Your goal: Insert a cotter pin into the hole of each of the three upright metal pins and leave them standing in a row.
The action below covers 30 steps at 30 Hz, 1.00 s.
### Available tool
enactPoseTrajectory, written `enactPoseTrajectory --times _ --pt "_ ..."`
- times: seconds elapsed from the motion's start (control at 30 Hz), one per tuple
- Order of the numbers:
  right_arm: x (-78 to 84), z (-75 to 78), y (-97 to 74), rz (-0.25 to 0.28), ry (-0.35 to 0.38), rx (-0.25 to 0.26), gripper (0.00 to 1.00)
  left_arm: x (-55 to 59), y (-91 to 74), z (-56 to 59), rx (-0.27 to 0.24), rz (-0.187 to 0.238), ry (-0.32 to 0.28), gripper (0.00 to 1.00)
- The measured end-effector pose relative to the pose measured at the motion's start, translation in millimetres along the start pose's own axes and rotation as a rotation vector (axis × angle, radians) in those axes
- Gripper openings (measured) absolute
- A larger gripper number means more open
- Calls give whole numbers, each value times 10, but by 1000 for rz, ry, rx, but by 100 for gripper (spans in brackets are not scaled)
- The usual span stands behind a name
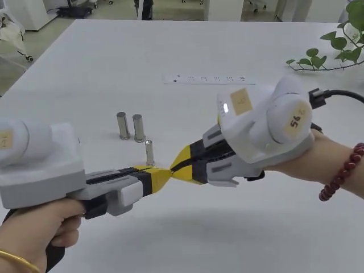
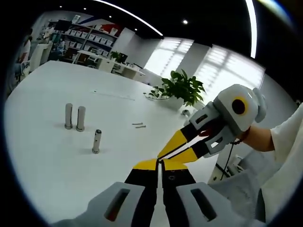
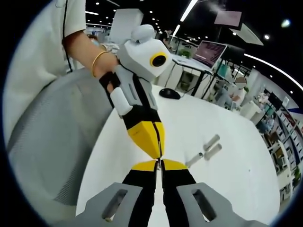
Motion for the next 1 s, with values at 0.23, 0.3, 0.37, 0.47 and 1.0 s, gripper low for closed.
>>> enactPoseTrajectory --times 0.23,0.3,0.37,0.47,1.0 --pt "50 39 -86 24 75 -2 10 10 1 -23 -8 -8 45 0" --pt "76 41 -106 28 103 -6 11 11 1 -27 -7 -10 63 0" --pt "82 11 -115 52 178 -31 11 11 2 -28 -6 -12 79 0" --pt "120 3 -123 77 261 -53 14 7 4 -9 10 -9 109 0" --pt "134 -100 -224 192 457 -178 14 23 -1 186 145 -35 215 0"
Point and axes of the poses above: the centre of the closed fingertips' face, and the gripper's own axes: y roughly forward along the fingers, z roughly to its right, x roughly out of its underside, the point moved 5 cm from there along -y, roughly backward along the fingers, and after that the axes turned 6 degrees about -y, right-handed, at the moved point
